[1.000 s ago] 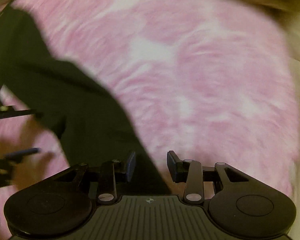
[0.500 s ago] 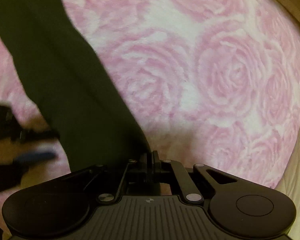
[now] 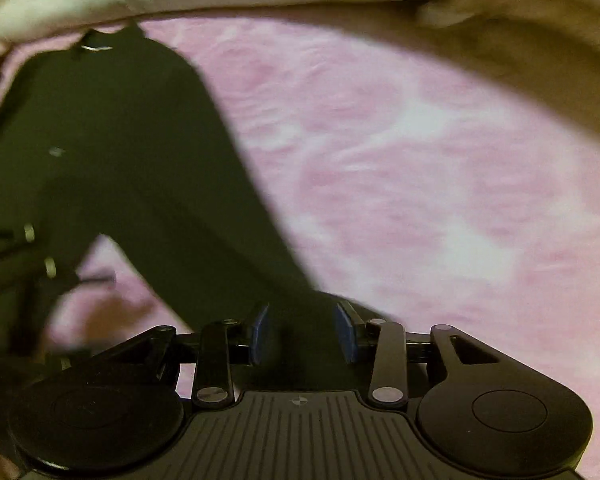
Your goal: Fold clothes
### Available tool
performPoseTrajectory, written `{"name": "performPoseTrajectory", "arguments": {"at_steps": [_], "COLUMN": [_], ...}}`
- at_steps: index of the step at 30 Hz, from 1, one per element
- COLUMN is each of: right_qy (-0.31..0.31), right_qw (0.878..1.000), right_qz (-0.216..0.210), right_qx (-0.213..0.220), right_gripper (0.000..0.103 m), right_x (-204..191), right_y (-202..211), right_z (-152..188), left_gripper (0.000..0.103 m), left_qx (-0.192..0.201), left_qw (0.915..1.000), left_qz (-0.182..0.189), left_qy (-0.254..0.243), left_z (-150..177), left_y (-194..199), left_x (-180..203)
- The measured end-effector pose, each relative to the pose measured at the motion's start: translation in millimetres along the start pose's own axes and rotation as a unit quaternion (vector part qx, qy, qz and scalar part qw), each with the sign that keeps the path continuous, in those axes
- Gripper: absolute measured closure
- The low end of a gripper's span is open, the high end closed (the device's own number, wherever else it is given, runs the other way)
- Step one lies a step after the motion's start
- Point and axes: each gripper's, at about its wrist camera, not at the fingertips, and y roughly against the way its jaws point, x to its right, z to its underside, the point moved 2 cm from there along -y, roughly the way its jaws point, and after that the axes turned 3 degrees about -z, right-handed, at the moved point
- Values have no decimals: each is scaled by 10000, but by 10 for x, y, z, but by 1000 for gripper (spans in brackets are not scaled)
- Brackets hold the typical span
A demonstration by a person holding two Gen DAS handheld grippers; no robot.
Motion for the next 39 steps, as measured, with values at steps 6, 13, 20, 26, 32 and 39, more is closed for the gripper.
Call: {"name": "performPoseTrajectory", "arguments": {"at_steps": [6,13,20,26,32,39], "right_qy": [-255,-604,-1144,-825,10,1586], "right_qw": [9984,9876,9642,9775,9959,9864], "right_qz": [-162,-1175,-2388,-1939,-904,307], "right_qx": [475,852,134,-87,68,300], "right_gripper": [63,64,64,63,62,61], "right_x": [-325,-971,-2030,-2710,-3286,-3747], "right_y": [5,109,77,284,419,293], "right_z": [-12,209,1155,1737,2049,2335], "left_gripper": [63,59,56,51,51,66], "left_qx": [-642,-1440,-1843,-1955,-2012,-1735], "left_qw": [9946,9798,9769,9785,9734,9720], "left_qz": [-650,-1096,-910,-611,-795,-825], "left_qy": [502,852,590,-249,-760,-1355], "left_z": [829,1879,2738,3368,3877,4011], "left_y": [598,1409,2237,2866,3010,3057], "left_x": [-549,-966,-897,-633,-589,-659]}}
